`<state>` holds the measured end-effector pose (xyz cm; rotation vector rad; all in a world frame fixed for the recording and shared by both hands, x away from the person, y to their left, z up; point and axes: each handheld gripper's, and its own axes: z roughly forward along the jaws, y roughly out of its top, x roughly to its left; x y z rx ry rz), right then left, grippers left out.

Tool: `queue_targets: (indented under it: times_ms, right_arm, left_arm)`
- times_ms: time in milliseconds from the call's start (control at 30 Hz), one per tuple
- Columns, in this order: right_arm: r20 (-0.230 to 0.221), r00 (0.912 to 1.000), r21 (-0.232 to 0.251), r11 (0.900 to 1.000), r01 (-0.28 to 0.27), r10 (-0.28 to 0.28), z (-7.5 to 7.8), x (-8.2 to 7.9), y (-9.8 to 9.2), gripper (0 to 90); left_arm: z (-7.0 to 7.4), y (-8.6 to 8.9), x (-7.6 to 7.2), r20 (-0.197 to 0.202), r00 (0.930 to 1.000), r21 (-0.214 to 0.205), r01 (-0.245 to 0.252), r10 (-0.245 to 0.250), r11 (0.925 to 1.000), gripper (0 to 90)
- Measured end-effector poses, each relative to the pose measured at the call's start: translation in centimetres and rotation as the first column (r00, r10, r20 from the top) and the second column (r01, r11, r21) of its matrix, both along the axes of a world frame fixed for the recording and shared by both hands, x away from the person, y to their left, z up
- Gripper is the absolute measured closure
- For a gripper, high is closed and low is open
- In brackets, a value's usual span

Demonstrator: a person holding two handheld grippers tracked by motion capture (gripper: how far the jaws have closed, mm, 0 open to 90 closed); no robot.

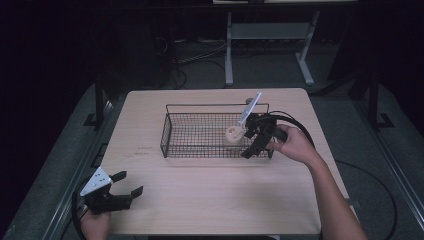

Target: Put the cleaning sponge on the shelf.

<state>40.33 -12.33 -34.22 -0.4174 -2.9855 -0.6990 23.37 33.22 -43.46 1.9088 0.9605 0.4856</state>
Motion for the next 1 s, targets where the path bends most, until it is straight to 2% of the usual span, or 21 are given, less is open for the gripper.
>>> queue_targets:
  times_ms: [300,633,733,867,1000]
  right_arm:
    - [-0.003,1.0,0.012,0.9999,0.005,-0.005,-0.7,-0.8,-0.7,16.4]
    - [-0.002,0.9998,-0.015,0.9997,-0.019,0.019,-0.7,-2.0,-0.7,16.3]
    - [0.009,0.9998,0.012,0.9998,-0.016,0.016,-0.8,-2.5,-1.1,16.4]
    - [0.006,0.9998,-0.009,0.9998,-0.019,0.019,-1.1,-3.2,-1.3,16.3]
    - [0.005,0.9998,-0.001,0.9998,-0.02,0.02,-1.5,-3.6,-1.6,16.3]
  left_arm:
    - [0.0,0.0,0.0,0.001,1.0,0.002,0.001,-0.001,1.0,13.6]
    - [0.0,0.0,0.0,0.002,1.0,0.001,0.0,0.0,1.0,13.6]
    - [0.0,0.0,0.0,0.002,1.0,0.001,0.0,0.0,1.0,13.7]
    - [0.0,-0.1,0.0,0.002,1.0,0.005,0.003,-0.003,1.0,13.7]
    - [0.0,-0.2,0.1,0.002,1.0,0.007,0.006,-0.006,1.0,13.7]
